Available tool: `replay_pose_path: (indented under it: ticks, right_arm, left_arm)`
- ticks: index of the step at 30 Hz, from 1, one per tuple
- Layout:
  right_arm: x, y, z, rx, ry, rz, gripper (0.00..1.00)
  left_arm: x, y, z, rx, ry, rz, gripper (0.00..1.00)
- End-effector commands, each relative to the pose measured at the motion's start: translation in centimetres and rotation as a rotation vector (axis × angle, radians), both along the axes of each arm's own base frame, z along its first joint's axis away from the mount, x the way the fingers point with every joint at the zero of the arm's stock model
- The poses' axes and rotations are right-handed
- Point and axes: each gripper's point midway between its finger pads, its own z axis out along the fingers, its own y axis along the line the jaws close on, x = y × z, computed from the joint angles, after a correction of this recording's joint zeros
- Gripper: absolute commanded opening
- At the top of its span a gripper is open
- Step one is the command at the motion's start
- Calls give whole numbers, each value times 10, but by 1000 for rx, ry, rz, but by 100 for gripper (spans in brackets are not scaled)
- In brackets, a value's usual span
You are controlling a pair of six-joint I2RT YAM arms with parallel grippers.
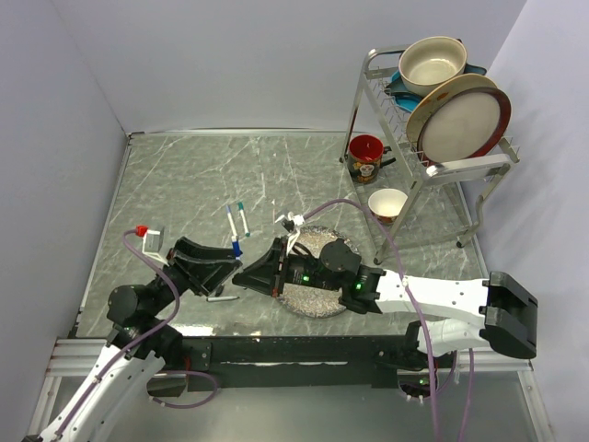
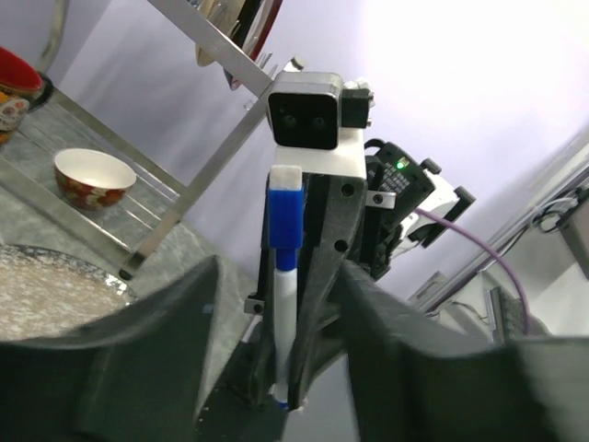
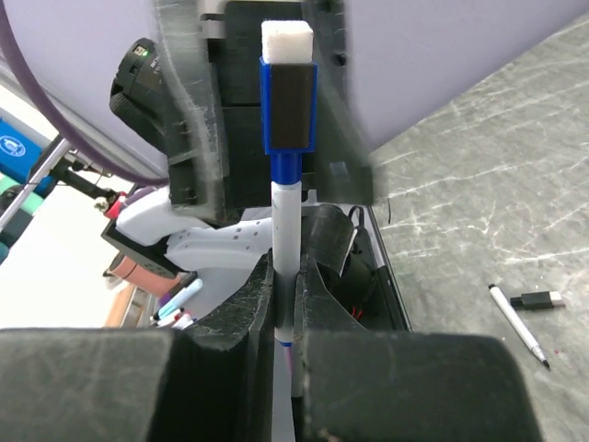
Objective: Insert the pens into the pen caps
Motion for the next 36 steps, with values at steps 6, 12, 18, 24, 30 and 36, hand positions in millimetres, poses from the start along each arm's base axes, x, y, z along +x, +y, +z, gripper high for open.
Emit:
replay_pose_path:
  ticks: [6, 12, 18, 24, 30, 36]
  right_arm:
    - [-6, -5, 24, 77, -35, 23, 0]
    - [-10, -4, 23, 70, -35, 46, 0]
    - [-13, -4, 22, 68, -34, 65, 0]
    - [-15, -6, 27, 76, -48, 70, 0]
    - [0, -11, 49, 102, -75, -7, 0]
    - [32, -26, 92, 213, -105, -101, 0]
  left_arm:
    - [-13, 4, 26, -5, -96, -4, 82]
    - [-5, 4, 38, 52, -115, 44, 82]
    - [2, 4, 47, 70, -121, 68, 80]
    - [2, 0, 51, 66, -124, 46, 67]
    - [-11, -8, 40, 61, -119, -56, 1]
    - [-16, -9, 14, -54, -26, -132, 1]
